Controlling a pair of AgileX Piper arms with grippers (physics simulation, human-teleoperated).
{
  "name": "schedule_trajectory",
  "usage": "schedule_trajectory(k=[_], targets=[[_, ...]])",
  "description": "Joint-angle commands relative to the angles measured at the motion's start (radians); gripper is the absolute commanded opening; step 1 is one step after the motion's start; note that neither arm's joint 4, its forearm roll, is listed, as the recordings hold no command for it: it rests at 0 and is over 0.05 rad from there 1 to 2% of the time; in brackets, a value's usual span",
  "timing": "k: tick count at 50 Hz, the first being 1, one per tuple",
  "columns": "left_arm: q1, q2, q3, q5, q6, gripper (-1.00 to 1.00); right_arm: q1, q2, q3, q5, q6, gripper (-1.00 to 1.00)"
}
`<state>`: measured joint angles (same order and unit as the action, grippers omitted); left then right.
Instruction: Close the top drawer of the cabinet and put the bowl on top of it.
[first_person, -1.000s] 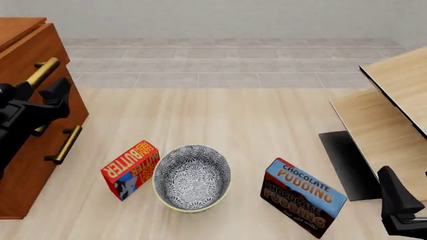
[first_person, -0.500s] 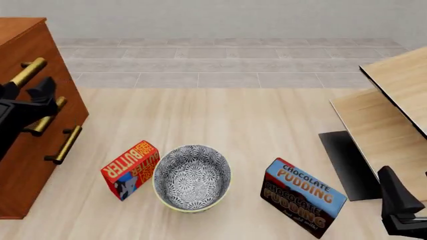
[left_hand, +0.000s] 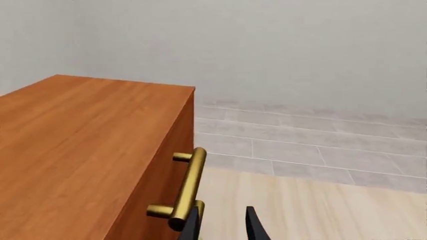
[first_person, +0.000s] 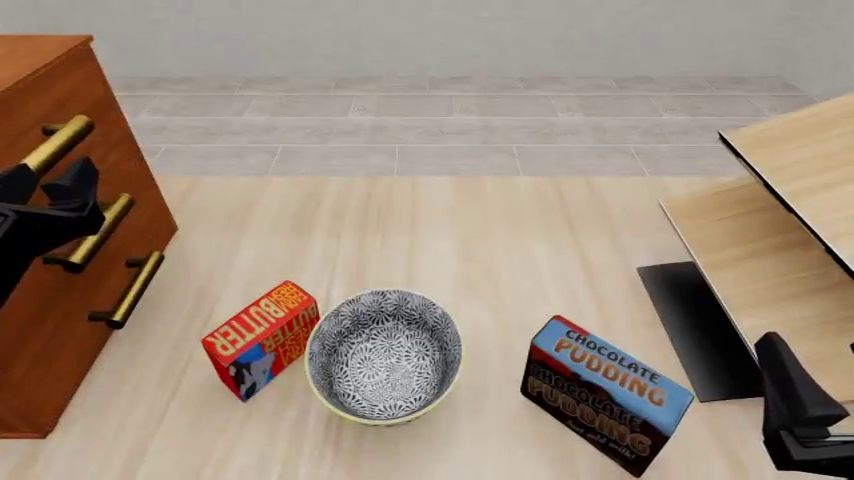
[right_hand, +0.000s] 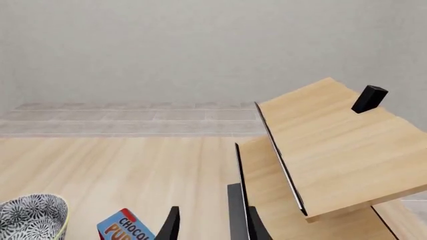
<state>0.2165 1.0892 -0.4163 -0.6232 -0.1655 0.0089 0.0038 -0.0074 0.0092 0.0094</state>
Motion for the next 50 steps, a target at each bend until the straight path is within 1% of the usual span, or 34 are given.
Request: schedule_trajectory(k=[1,5,7,11,12,16,21,25,28,29,30,34,40,44,46,48,50], targets=[[0.11,0.003,0.017,0.03,0.083,1.0,0.001,0.0,0.002,-0.001,-0.006,1.0],[0.102,-0.028,0.026,0.044,0.087,1.0,0.001,0.0,0.002,0.0,-0.007,1.0],[0.093,-0.073,0.037,0.067,0.092,1.0,-0.001,-0.001,0.002,-0.002,-0.006,1.0],[0.036,-0.206,0.067,0.15,0.093,1.0,0.001,-0.001,0.0,0.0,-0.006,1.0],[0.017,-0.261,0.072,0.187,0.098,1.0,0.002,-0.001,0.001,-0.001,-0.006,1.0],[-0.026,-0.403,0.07,0.298,0.089,1.0,0.003,-0.001,0.001,-0.001,-0.006,1.0],[-0.074,-0.533,0.067,0.411,0.078,1.0,0.003,-0.001,0.002,-0.002,-0.006,1.0],[-0.096,-0.627,0.068,0.479,0.112,1.0,0.004,0.0,0.001,-0.002,-0.006,1.0],[-0.118,-0.691,0.07,0.533,0.112,1.0,0.004,0.0,0.003,-0.004,-0.006,1.0],[-0.124,-0.71,0.073,0.545,0.118,1.0,0.004,0.0,0.003,-0.004,-0.006,1.0],[-0.124,-0.734,0.077,0.555,0.141,1.0,0.004,0.0,0.003,-0.004,-0.007,1.0],[-0.141,-0.786,0.089,0.593,0.146,1.0,0.003,-0.001,0.003,-0.005,-0.007,1.0],[-0.178,-0.925,0.112,0.686,0.174,1.0,0.003,-0.001,0.002,-0.004,-0.007,1.0],[-0.185,-0.968,0.128,0.704,0.189,1.0,0.002,-0.002,0.002,-0.005,-0.006,1.0],[-0.192,-0.973,0.143,0.704,0.179,1.0,0.002,-0.002,0.001,-0.004,-0.005,1.0],[-0.189,-1.005,0.158,0.712,0.21,1.0,0.0,-0.002,0.001,-0.004,-0.004,1.0],[-0.191,-1.015,0.162,0.718,0.208,1.0,-0.001,-0.002,0.001,-0.005,-0.003,1.0]])
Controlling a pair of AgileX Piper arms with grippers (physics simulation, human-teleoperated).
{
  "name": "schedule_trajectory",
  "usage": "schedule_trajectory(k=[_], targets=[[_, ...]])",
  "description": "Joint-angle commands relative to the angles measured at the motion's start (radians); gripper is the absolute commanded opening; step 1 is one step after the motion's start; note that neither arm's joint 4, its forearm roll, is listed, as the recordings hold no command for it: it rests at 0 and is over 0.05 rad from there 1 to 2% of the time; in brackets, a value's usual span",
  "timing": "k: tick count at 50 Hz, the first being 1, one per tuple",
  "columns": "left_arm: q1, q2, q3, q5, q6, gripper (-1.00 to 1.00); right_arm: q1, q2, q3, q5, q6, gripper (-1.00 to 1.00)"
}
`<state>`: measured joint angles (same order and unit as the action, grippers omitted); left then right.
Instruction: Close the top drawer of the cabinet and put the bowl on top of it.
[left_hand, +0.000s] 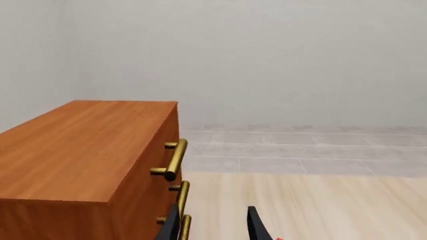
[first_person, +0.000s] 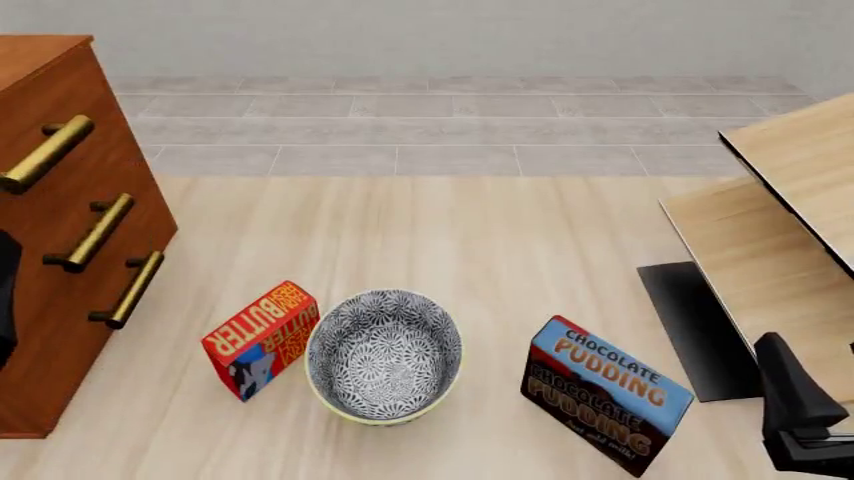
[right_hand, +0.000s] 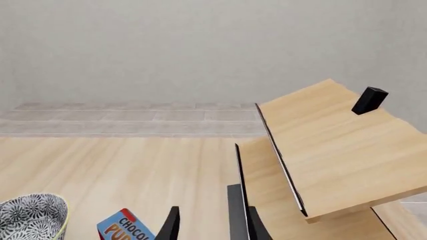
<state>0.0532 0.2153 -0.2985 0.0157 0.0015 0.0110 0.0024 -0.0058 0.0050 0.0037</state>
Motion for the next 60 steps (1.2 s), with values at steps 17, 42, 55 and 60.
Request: schedule_trajectory(k=[17,42,55,60], targets=[[-0.031,-0.215,0.083,0.083,0.018,1.0,-0.005,-0.001,-0.002,-0.001,0.005,1.0],[-0.049,-0.215,0.126,0.046,0.018,1.0,-0.005,-0.002,0.001,-0.005,0.006,1.0],[-0.051,-0.215,0.111,0.071,0.022,1.0,-0.005,-0.002,0.0,-0.004,0.008,1.0],[-0.055,-0.215,0.108,0.076,0.026,1.0,-0.006,-0.002,-0.004,-0.001,0.008,1.0]])
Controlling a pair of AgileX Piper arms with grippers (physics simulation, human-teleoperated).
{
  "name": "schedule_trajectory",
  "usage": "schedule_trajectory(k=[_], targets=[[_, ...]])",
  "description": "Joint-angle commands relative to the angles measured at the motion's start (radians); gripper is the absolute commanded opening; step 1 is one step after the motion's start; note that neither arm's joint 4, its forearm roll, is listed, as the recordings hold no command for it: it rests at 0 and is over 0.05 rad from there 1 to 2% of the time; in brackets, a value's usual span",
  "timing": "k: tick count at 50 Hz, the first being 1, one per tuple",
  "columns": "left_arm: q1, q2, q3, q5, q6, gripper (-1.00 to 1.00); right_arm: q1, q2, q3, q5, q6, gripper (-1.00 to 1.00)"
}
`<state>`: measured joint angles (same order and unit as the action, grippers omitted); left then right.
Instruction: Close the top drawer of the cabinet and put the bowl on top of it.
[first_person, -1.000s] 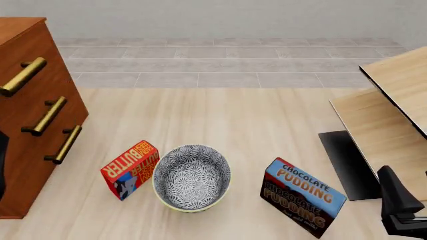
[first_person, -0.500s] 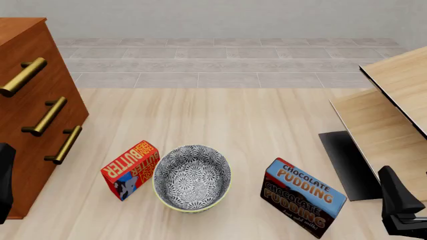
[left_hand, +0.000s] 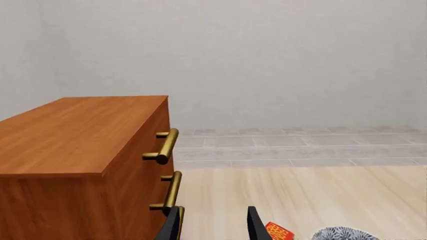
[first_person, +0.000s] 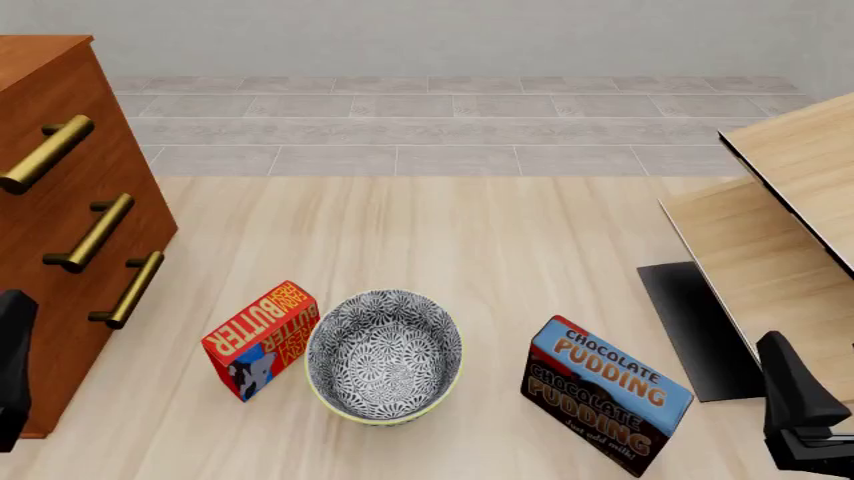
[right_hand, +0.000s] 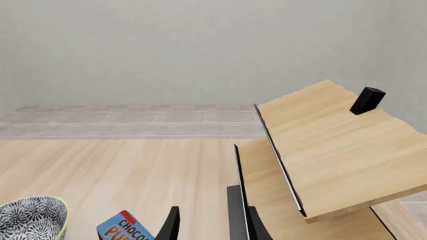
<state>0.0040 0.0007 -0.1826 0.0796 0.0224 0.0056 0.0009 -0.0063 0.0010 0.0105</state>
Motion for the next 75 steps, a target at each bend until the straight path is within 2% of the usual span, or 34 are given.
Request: schedule_trajectory(k=[1,13,26,33,55,57,61,63,68,75], targets=[[-0.013,-0.001,-0.015,0.023,0.002,1.0,0.0,0.0,-0.002,0.002,0.002,1.0],[-0.05,0.0,-0.056,0.065,0.031,1.0,0.002,0.0,0.001,0.001,0.0,1.0],[-0.146,0.028,-0.14,0.151,0.055,1.0,0.008,0.002,0.001,0.005,-0.007,1.0],[-0.177,0.12,-0.19,0.145,0.025,1.0,0.007,0.003,0.003,0.005,-0.014,1.0],[-0.345,0.416,-0.323,0.131,0.031,1.0,-0.001,0.003,0.001,0.006,-0.014,1.0],[-0.334,0.432,-0.332,0.127,0.055,1.0,-0.001,0.003,0.003,0.004,-0.014,1.0],[-0.338,0.488,-0.358,0.131,0.037,1.0,-0.001,0.003,0.003,0.005,-0.015,1.0],[-0.344,0.496,-0.374,0.135,0.057,1.0,-0.001,0.004,0.002,0.005,-0.017,1.0],[-0.386,0.554,-0.421,0.18,0.004,1.0,-0.002,0.005,0.0,0.006,-0.017,1.0],[-0.43,0.59,-0.442,0.222,-0.026,1.0,0.0,0.008,0.003,0.002,-0.017,1.0]])
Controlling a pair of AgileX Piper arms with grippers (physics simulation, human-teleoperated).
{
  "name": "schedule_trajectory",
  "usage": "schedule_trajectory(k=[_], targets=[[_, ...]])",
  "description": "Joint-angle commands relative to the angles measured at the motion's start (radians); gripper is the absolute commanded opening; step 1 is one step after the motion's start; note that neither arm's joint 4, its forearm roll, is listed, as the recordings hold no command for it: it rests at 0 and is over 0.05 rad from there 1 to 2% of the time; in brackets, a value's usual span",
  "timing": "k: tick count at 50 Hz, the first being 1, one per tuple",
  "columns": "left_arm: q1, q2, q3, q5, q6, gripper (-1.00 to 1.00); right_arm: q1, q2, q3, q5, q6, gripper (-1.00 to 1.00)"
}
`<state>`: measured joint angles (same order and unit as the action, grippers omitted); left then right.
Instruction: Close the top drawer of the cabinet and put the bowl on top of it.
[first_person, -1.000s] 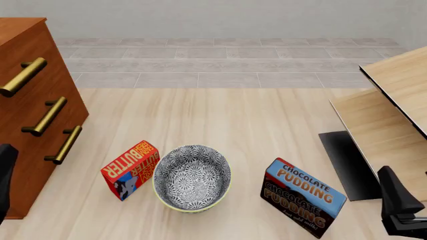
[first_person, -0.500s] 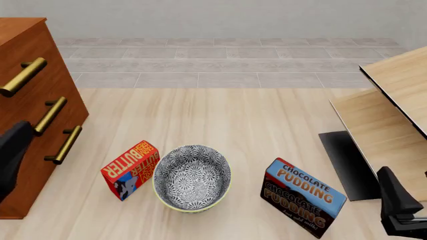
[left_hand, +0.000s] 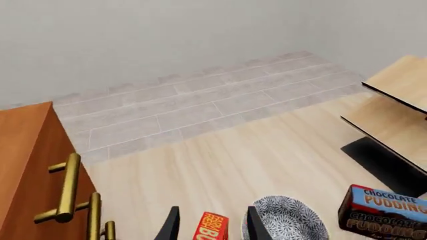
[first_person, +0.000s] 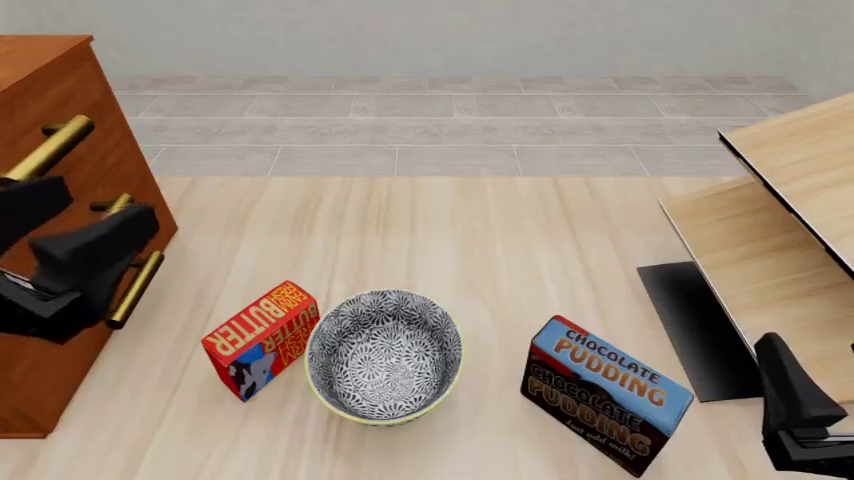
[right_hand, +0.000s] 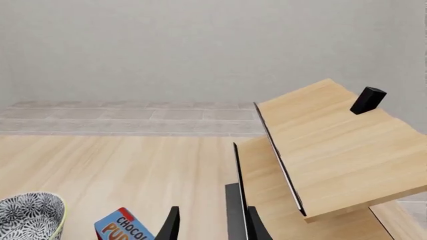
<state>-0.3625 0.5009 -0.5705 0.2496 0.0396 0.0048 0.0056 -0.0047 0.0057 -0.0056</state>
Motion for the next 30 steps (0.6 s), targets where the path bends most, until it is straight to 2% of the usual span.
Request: schedule_trajectory(k=[1,6,7,12,26,30], targets=[[-0.071,0.099,-0.056,0.058,-0.056,1.0,0.001,0.004,0.001,-0.003,-0.001,1.0],[-0.088,0.116,-0.054,0.075,-0.081,1.0,-0.001,0.003,0.002,-0.005,0.001,1.0],[-0.113,0.131,-0.054,0.084,-0.105,1.0,0.0,0.003,0.002,-0.005,0.001,1.0],[-0.142,0.125,-0.053,0.097,-0.1,1.0,-0.001,0.004,0.002,-0.007,0.002,1.0],[-0.148,0.158,-0.013,0.101,-0.169,1.0,-0.001,0.004,0.0,-0.007,0.005,1.0],[-0.148,0.164,-0.007,0.097,-0.17,1.0,-0.001,0.002,0.001,-0.007,0.006,1.0]])
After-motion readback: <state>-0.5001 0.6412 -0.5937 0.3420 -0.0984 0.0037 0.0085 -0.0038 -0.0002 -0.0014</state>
